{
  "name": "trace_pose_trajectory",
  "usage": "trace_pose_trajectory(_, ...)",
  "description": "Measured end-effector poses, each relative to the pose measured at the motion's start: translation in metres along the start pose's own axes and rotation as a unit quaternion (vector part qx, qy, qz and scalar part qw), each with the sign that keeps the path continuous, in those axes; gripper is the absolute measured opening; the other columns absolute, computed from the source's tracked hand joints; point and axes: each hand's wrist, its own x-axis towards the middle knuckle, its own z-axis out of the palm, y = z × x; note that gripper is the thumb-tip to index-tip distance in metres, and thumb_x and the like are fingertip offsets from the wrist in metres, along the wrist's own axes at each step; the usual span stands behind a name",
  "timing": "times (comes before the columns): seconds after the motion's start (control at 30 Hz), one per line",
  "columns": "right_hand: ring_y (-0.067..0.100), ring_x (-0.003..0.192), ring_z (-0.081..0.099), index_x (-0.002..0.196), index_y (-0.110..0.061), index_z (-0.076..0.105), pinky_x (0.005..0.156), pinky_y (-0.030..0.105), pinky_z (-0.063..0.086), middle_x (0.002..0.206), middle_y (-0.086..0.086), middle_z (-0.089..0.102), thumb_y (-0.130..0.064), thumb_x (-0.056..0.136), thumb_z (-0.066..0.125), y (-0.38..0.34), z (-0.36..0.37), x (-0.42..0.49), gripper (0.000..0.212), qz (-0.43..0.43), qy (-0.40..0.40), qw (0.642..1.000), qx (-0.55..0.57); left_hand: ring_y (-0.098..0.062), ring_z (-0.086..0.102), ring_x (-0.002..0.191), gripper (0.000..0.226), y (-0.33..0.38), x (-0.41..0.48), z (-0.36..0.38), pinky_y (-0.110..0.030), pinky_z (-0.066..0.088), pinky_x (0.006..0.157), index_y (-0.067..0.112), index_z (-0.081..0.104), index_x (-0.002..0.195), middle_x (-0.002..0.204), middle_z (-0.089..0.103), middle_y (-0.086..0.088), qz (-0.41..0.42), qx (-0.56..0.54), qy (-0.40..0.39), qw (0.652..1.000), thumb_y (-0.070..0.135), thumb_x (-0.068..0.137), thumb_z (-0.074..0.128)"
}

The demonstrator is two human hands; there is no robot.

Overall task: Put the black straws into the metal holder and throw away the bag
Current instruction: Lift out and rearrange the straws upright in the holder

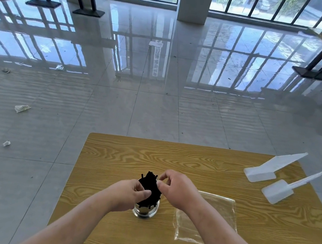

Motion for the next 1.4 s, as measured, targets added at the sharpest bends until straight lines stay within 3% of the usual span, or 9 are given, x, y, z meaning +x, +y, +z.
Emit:
trace_pose_trajectory(0.13,0.01,0.072,0.068,0.104,-0.037,0.068,0.064,0.037,0.058,0.09,-0.007,0.076,-0.048,0.097,0.063,0.006,0.004,-0.005,0.015,0.037,-0.048,0.998,-0.009,0.0,0.068,0.092,0.037,0.006,0.0,0.01,-0.021,0.052,0.072,0.039,0.067,0.103,0.103,0.073,0.018,0.044,0.037,0.013,0.998,0.063,0.078,0.079)
trace_pose_trajectory(0.3,0.01,0.076,0.068,0.103,-0.035,0.07,0.064,0.03,0.055,0.097,-0.008,0.077,-0.04,0.099,0.059,0.009,0.014,-0.007,0.012,0.054,-0.094,0.994,0.023,-0.003,0.068,0.086,0.04,0.011,0.002,0.017,-0.029,0.061,0.077,0.039,0.067,0.101,0.097,0.072,0.015,0.08,0.109,0.043,0.99,0.056,0.068,0.081)
trace_pose_trajectory(0.4,0.014,0.078,0.07,0.102,-0.034,0.071,0.071,0.037,0.059,0.096,-0.006,0.078,-0.035,0.097,0.056,0.008,0.016,-0.007,0.016,0.056,-0.105,0.992,0.034,-0.001,0.064,0.085,0.042,0.013,0.003,0.019,-0.023,0.055,0.071,0.038,0.066,0.103,0.095,0.069,0.018,0.104,0.162,0.065,0.979,0.06,0.069,0.077)
trace_pose_trajectory(0.53,0.028,0.098,0.078,0.098,-0.031,0.073,0.091,0.052,0.064,0.102,0.001,0.082,-0.03,0.094,0.055,0.009,0.016,-0.009,0.019,0.057,-0.119,0.99,0.053,-0.004,0.063,0.089,0.034,0.013,0.004,0.025,-0.023,0.053,0.074,0.035,0.067,0.103,0.098,0.067,0.017,0.126,0.199,0.081,0.968,0.054,0.076,0.077)
trace_pose_trajectory(0.77,0.024,0.097,0.078,0.101,-0.033,0.072,0.084,0.045,0.065,0.098,-0.005,0.081,-0.035,0.099,0.058,0.009,0.005,-0.008,0.014,0.057,-0.102,0.992,0.057,-0.007,0.057,0.09,0.018,0.013,0.006,0.021,-0.018,0.04,0.075,0.032,0.068,0.107,0.102,0.064,0.016,0.166,0.248,0.122,0.946,0.038,0.091,0.072)
trace_pose_trajectory(0.87,0.016,0.083,0.075,0.1,-0.033,0.072,0.081,0.041,0.065,0.095,-0.006,0.081,-0.035,0.099,0.058,0.006,0.003,-0.007,0.014,0.053,-0.093,0.993,0.058,-0.006,0.058,0.09,0.016,0.013,0.006,0.017,-0.017,0.04,0.073,0.034,0.069,0.107,0.103,0.064,0.017,0.17,0.243,0.132,0.946,0.038,0.091,0.071)
trace_pose_trajectory(1.13,0.009,0.073,0.066,0.099,-0.033,0.072,0.067,0.032,0.057,0.097,-0.005,0.081,-0.035,0.098,0.059,0.004,0.01,-0.006,0.013,0.061,-0.099,0.991,0.065,-0.011,0.062,0.106,0.042,0.009,0.006,0.023,-0.025,0.051,0.088,0.038,0.063,0.127,0.119,0.062,0.014,0.164,0.282,0.069,0.943,0.044,0.086,0.073)
trace_pose_trajectory(1.3,0.013,0.075,0.067,0.098,-0.032,0.073,0.08,0.046,0.065,0.099,0.0,0.082,-0.034,0.097,0.06,0.006,0.013,-0.006,0.013,0.064,-0.103,0.99,0.076,-0.014,0.064,0.101,0.022,0.009,0.009,0.024,-0.029,0.051,0.086,0.029,0.069,0.114,0.112,0.068,0.009,0.175,0.3,0.102,0.932,0.034,0.093,0.066)
trace_pose_trajectory(1.4,0.013,0.075,0.068,0.098,-0.032,0.073,0.081,0.047,0.065,0.098,0.0,0.082,-0.035,0.096,0.06,0.008,0.012,-0.005,0.014,0.066,-0.1,0.99,0.079,-0.009,0.063,0.097,0.015,0.009,0.009,0.018,-0.023,0.048,0.084,0.032,0.069,0.108,0.107,0.068,0.014,0.186,0.292,0.12,0.931,0.031,0.093,0.068)
